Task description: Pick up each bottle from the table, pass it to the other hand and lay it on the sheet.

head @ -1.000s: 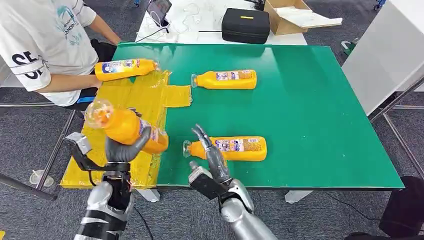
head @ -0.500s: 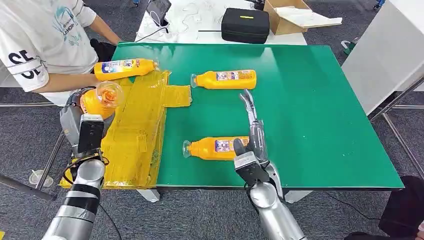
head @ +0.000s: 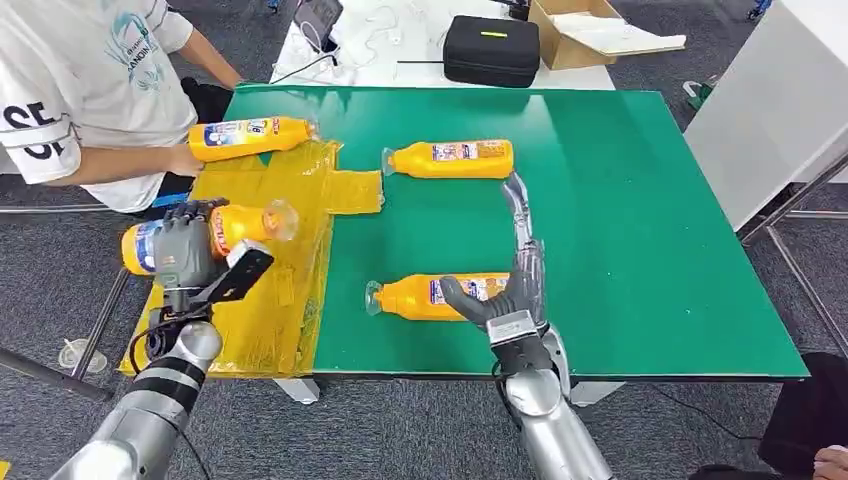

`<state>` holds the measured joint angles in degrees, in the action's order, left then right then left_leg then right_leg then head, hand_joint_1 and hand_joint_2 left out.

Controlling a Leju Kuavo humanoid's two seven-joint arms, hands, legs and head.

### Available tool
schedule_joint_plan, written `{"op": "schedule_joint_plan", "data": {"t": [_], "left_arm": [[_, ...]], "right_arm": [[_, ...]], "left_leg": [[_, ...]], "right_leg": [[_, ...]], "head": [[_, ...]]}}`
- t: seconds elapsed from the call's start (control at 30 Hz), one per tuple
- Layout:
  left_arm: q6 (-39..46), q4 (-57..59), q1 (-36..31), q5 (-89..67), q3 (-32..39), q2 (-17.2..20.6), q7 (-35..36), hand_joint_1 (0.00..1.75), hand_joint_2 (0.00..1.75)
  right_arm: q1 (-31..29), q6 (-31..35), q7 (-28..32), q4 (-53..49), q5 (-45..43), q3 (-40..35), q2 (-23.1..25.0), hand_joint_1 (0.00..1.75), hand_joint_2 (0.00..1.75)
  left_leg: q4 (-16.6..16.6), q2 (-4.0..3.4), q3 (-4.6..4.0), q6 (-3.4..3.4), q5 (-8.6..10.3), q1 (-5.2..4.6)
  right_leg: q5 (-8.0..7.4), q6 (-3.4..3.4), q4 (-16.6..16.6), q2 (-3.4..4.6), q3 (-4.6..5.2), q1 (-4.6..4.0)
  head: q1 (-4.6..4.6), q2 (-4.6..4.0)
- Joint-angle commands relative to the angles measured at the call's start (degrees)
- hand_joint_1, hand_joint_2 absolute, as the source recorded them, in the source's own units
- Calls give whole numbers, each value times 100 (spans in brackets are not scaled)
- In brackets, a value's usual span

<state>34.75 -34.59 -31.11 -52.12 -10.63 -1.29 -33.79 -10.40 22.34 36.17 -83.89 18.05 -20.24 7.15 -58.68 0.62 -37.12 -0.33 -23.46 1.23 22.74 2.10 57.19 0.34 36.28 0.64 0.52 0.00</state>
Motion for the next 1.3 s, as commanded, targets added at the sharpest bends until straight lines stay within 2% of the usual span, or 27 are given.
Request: {"op": "schedule_joint_plan", "data": {"t": [0.03, 0.07, 0.1, 0.2, 0.27, 0.4, 0.63, 0.67, 0.7, 0.73, 0.77, 0.8, 0.97, 1.1, 1.13, 1.17, 1.3], "left_arm": [[-1291, 1495, -749, -967, -1076, 464, 471, 175, 175], [-1439, 1531, -773, -1000, -1102, 477, 482, 175, 175], [-1520, 1554, -805, -1173, -1221, 528, 583, 175, 175], [-1724, 1600, -829, -1278, -1288, 570, 641, 175, 175], [-1724, 1600, -829, -1278, -1288, 570, 641, 175, 175], [-1977, 1619, -805, -1314, -1326, 574, 587, 175, 175], [-2453, 1635, -780, -1062, -1156, 504, 438, 175, 175], [-2610, 1649, -774, -999, -1119, 497, 412, 143, 175], [-2784, 1635, -764, -887, -1048, 486, 349, 31, 175], [-2933, 1638, -744, -819, -1014, 488, 320, 9, 175], [-3145, 1647, -737, -697, -943, 480, 266, 0, 175], [-3511, 1632, -707, -499, -857, 502, 158, 0, 175], [-3631, 1613, -652, -406, -834, 525, 76, 0, 175], [-4123, 1586, -621, -72, -765, 569, -143, 0, 175], [-4234, 1579, -617, 12, -737, 580, -205, 0, 175], [-4357, 1580, -619, 72, -732, 596, -249, 0, 175], [-4448, 1485, -565, 337, -653, 609, -526, 0, 175]], "right_arm": [[-258, -247, -84, 389, -38, -269, 2, 0, 175], [-270, -264, -78, 438, -36, -277, 6, 0, 175], [-288, -329, -62, 529, -58, -292, 17, 0, 175], [-293, -362, -52, 613, -61, -301, 34, 0, 175], [-293, -362, -52, 613, -61, -301, 34, 0, 175], [-296, -435, -45, 669, -93, -300, 59, 0, 175], [-322, -531, -45, 826, -125, -328, 128, 0, 175], [-322, -535, -45, 842, -125, -334, 139, 0, 175], [-332, -553, -44, 875, -121, -349, 144, 0, 175], [-339, -573, -47, 903, -120, -360, 146, 0, 175], [-359, -574, -46, 959, -122, -361, 157, 0, 175], [-390, -609, -41, 1028, -125, -375, 162, 0, 175], [-406, -621, -40, 1094, -128, -370, 171, 0, 175], [-460, -711, -23, 1237, -170, -353, 196, 0, 175], [-477, -724, -22, 1283, -174, -353, 202, 0, 175], [-496, -737, -16, 1325, -180, -355, 206, 0, 175], [-528, -767, 23, 1406, -218, -324, 219, 0, 175]], "left_leg": [[0, -13, 12, 4, -4, 0], [0, -23, 43, 10, -15, -1], [1, -14, 17, 5, -5, 1], [1, -21, 31, 7, -12, 0], [1, -11, 11, 3, -4, 2], [1, -16, 36, 8, -13, 0], [0, -14, 27, 8, -9, 1], [0, -10, 16, 6, -5, 1], [1, -9, 14, 5, -4, 1], [1, -10, 27, 7, -9, 1], [4, -10, 24, 6, -6, -1], [2, -10, 18, 4, -5, 0], [7, -19, 34, 7, -8, -3], [6, -3, 34, 7, -5, -2], [11, -15, 59, 13, -10, -3], [7, -4, 37, 6, -3, -4], [8, 9, 44, 5, 0, -2]], "right_leg": [[1, -5, 0, 6, -9, -2], [9, -12, 0, 10, -38, -4], [1, -6, -2, 7, -15, -3], [6, -10, 0, 11, -27, -4], [1, -5, -2, 5, -11, -4], [10, -10, 1, 5, -33, -4], [6, -7, -1, 5, -26, -4], [3, -6, 0, 4, -16, -3], [2, -5, -1, 3, -15, -3], [6, -8, -1, 2, -28, -4], [4, -7, -3, 4, -24, -1], [2, -6, -2, 7, -18, -2], [3, -7, -6, 14, -32, 0], [1, -6, -5, 8, -37, 0], [3, -11, -11, 13, -60, -2], [-1, -6, -5, 10, -38, 2], [-1, -7, -4, 0, -49, 1]], "head": [[-2, 0], [-2, 0], [-4, 0], [-2, 2], [-2, 0], [-2, 0], [-4, 2], [-2, 2], [-2, 2], [-4, 0], [-2, 0], [-4, 0], [-2, 0], [-4, 0], [0, 2], [-2, 0], [-2, 2]]}}
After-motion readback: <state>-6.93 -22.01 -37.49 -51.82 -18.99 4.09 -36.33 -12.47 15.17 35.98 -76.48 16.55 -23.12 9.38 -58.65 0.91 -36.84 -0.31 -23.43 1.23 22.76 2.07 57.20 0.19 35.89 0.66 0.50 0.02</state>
